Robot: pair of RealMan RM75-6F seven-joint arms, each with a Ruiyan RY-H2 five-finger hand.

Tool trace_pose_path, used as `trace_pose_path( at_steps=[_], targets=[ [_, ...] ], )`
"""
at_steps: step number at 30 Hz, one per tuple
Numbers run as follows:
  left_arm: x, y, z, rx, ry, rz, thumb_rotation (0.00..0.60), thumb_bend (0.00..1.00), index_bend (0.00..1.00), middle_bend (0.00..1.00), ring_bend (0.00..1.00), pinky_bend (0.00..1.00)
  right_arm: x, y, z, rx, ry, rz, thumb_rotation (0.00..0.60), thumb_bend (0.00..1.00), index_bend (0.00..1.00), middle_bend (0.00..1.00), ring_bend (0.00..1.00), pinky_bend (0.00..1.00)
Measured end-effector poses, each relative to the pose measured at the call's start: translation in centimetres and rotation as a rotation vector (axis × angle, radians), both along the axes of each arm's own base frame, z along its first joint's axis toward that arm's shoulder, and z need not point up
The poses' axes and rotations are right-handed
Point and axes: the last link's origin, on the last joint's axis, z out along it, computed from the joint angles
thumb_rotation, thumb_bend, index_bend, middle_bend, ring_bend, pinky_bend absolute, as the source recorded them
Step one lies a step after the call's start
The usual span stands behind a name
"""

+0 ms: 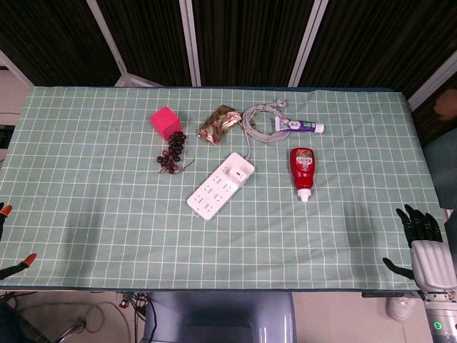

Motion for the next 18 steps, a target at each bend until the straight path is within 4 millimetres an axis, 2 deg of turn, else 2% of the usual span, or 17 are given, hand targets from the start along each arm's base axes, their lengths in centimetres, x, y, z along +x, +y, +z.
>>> trace_pose_path(
  at_steps=[15, 18],
  targets=[
    [0.16, 0.11, -0.17, -0.008, 0.001, -0.006, 0.600, 0.08, 0.00, 0.00, 0.00, 0.02, 0.10, 0.03, -0.13, 0.007, -0.003, 0.002, 0.600, 0.18, 0.00, 0.00, 0.00, 0.00],
    [0.62, 0.28, -0.35, -0.012, 0.001, -0.022, 0.600, 0.19, 0.00, 0.00, 0.00, 0.02, 0.18, 0.03, -0.10, 0.009, -0.003, 0.001, 0.600, 0.18, 0.00, 0.00, 0.00, 0.00]
  ],
)
